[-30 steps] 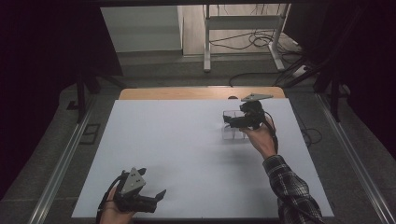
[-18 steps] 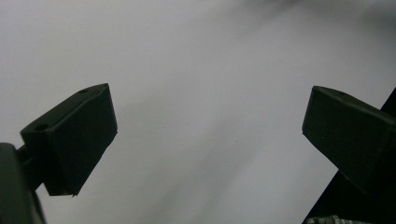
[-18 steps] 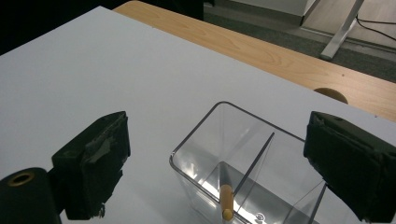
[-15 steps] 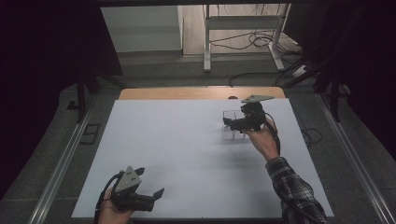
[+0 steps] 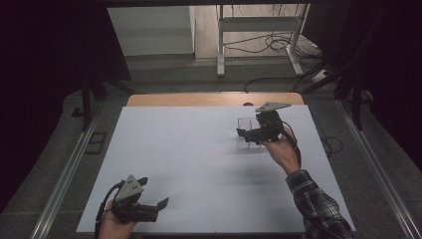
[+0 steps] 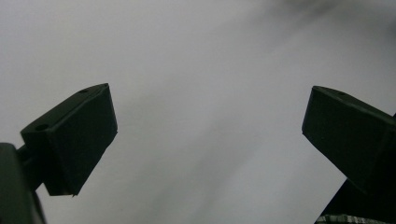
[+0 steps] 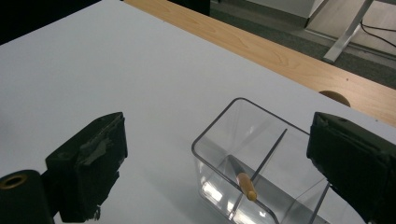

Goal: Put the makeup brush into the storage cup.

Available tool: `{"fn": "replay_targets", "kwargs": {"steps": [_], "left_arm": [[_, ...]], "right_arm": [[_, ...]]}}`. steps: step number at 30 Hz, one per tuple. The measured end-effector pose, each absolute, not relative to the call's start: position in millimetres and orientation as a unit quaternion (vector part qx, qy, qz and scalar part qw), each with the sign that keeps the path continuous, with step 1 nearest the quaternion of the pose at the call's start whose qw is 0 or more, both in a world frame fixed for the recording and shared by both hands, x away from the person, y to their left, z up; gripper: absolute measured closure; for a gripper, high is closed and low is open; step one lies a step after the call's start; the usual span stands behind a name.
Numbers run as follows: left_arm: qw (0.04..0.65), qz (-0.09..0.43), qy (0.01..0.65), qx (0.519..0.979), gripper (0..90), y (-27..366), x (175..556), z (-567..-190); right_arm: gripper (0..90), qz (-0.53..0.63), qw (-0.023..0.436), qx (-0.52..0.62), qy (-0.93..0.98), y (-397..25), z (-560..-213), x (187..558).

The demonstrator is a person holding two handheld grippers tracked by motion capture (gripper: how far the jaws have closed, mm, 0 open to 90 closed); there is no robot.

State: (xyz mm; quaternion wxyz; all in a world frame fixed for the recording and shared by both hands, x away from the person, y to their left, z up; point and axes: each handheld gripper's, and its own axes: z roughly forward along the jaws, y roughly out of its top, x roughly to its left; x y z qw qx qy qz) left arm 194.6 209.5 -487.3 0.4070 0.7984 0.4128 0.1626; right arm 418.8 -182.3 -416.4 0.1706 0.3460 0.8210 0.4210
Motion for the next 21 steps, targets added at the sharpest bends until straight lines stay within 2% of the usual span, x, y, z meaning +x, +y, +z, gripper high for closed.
{"fn": "replay_targets", "kwargs": {"steps": [21], "left_arm": [[0.404, 0.167, 0.428, 0.791, 3.7, 219, 196, -489]], "right_arm": [[1.4, 0.42, 0.165, 0.332, 0.829, -186, -407, 397]]}}
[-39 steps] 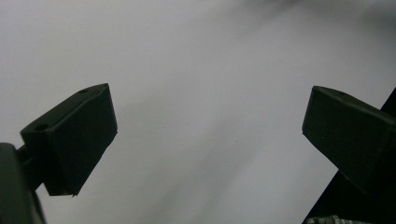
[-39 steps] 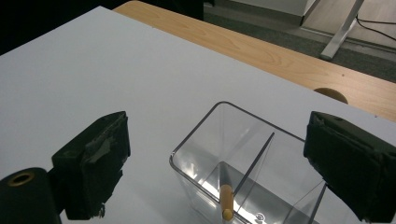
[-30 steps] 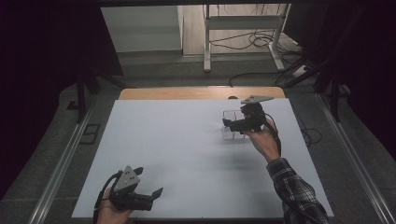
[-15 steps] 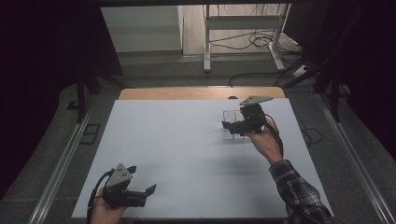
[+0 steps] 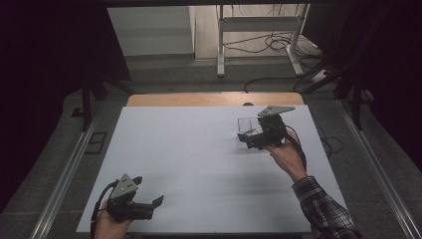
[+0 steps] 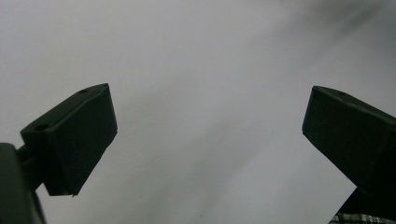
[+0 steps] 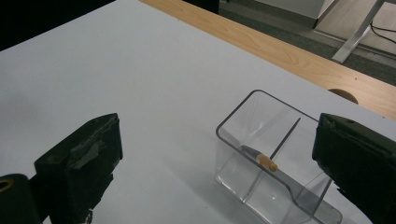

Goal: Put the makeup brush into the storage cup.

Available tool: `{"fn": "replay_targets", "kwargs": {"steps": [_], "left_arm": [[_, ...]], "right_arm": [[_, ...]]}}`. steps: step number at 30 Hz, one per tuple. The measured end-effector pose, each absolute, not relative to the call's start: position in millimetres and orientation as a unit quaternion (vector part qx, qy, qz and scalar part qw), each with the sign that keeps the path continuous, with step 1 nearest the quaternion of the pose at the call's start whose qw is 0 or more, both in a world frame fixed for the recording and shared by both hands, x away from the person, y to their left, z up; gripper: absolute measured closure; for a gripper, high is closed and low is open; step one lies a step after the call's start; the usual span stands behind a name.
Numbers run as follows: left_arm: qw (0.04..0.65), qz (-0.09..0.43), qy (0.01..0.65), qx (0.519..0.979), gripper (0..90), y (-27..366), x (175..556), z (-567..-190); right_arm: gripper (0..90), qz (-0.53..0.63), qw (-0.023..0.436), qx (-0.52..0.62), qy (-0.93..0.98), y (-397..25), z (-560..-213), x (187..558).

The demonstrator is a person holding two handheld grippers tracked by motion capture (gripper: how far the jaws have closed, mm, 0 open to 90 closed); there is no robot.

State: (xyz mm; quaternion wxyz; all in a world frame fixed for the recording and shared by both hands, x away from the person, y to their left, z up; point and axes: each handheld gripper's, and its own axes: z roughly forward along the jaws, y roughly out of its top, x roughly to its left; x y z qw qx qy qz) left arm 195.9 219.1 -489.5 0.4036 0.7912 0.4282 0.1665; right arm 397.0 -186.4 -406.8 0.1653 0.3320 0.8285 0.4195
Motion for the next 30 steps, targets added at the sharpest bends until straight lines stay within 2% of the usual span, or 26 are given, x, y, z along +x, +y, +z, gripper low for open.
{"fn": "replay_targets", "kwargs": {"steps": [30], "left_arm": [[0.402, 0.167, 0.43, 0.791, 3.4, 219, 196, -490]], "right_arm": [[0.0, 0.425, 0.154, 0.323, 0.832, -197, -408, 364]]}}
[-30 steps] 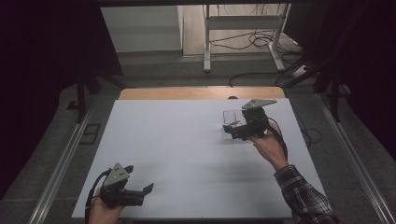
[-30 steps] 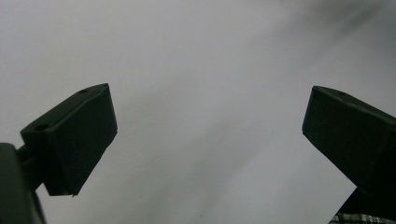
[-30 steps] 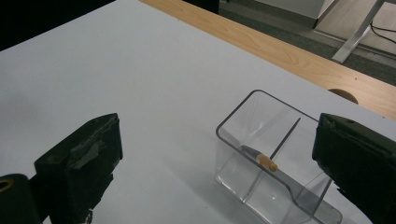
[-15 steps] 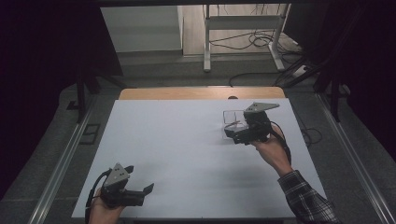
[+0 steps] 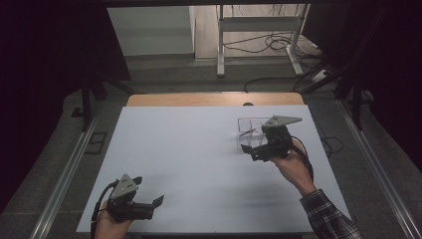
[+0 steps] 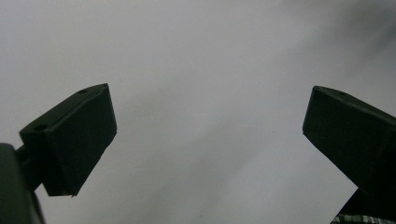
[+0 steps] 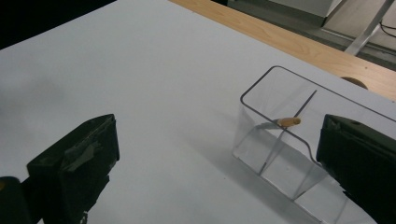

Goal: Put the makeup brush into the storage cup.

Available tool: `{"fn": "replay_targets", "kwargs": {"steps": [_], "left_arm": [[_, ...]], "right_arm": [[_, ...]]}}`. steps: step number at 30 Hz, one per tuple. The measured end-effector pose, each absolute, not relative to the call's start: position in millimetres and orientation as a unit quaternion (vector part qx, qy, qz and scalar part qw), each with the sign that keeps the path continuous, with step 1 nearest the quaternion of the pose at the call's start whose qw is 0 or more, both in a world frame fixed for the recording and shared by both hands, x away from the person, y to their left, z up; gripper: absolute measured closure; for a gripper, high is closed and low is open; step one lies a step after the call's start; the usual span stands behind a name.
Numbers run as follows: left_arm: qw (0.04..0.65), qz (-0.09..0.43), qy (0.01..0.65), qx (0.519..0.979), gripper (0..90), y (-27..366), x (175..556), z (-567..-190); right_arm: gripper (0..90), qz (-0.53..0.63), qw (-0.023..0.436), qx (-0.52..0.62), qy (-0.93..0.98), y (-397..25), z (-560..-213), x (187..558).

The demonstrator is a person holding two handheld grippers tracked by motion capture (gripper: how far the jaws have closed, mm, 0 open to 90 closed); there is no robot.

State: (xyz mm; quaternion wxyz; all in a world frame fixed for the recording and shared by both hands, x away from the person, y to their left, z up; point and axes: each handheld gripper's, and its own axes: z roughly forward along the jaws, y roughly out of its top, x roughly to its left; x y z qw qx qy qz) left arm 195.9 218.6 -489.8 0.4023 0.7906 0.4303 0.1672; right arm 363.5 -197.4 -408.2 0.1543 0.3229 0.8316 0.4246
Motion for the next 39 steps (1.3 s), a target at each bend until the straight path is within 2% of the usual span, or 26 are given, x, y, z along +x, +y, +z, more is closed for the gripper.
{"fn": "replay_targets", "kwargs": {"steps": [26, 39], "left_arm": [[0.402, 0.168, 0.43, 0.791, 3.4, 219, 196, -490], [0.403, 0.169, 0.428, 0.791, 3.4, 219, 196, -490]], "right_arm": [[0.0, 0.413, 0.181, 0.332, 0.828, -207, -420, 335], [0.0, 0.418, 0.18, 0.334, 0.825, -210, -429, 327]]}}
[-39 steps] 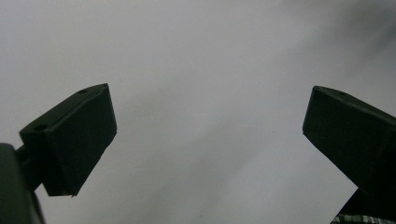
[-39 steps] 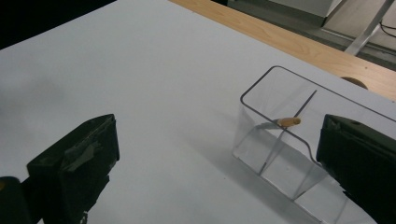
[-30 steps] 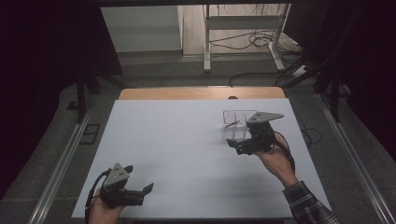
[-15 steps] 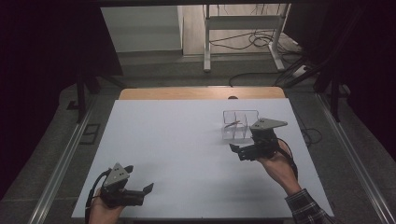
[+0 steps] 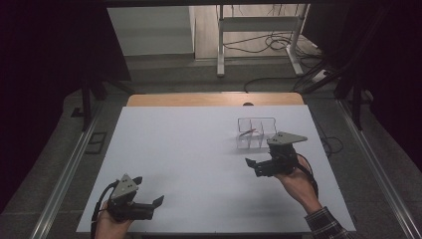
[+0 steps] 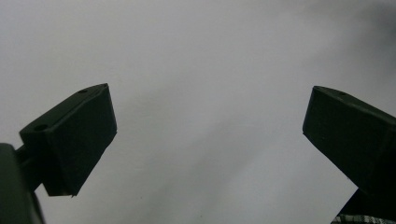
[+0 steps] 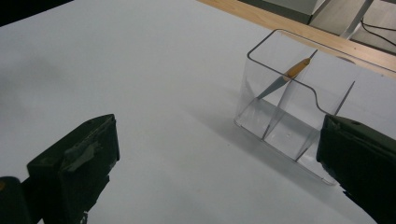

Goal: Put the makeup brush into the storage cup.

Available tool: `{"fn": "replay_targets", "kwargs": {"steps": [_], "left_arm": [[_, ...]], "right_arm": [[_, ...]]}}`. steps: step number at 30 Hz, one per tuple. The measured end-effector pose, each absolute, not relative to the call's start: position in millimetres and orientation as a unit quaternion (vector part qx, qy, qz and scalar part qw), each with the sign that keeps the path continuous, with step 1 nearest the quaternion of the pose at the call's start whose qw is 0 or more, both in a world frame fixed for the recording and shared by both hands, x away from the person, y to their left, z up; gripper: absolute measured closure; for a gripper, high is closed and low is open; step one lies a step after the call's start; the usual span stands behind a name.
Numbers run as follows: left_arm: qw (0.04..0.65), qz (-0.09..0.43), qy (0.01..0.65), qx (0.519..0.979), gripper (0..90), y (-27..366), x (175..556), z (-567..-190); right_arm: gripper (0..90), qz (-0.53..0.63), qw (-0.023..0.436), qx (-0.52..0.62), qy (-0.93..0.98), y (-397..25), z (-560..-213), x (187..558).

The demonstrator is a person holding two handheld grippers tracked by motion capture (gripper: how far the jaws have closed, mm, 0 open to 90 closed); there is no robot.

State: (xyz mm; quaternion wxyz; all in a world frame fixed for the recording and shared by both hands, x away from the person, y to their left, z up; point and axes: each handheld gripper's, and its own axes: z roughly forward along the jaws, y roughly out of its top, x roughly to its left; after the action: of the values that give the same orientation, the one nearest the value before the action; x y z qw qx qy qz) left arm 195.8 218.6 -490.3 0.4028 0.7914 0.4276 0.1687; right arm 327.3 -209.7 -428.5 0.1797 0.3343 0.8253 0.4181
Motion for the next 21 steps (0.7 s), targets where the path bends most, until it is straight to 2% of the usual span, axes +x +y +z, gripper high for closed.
{"fn": "replay_targets", "kwargs": {"steps": [21], "left_arm": [[0.405, 0.169, 0.425, 0.792, 3.3, 218, 195, -490]], "right_arm": [[0.0, 0.429, 0.159, 0.345, 0.82, -215, -438, 314]]}}
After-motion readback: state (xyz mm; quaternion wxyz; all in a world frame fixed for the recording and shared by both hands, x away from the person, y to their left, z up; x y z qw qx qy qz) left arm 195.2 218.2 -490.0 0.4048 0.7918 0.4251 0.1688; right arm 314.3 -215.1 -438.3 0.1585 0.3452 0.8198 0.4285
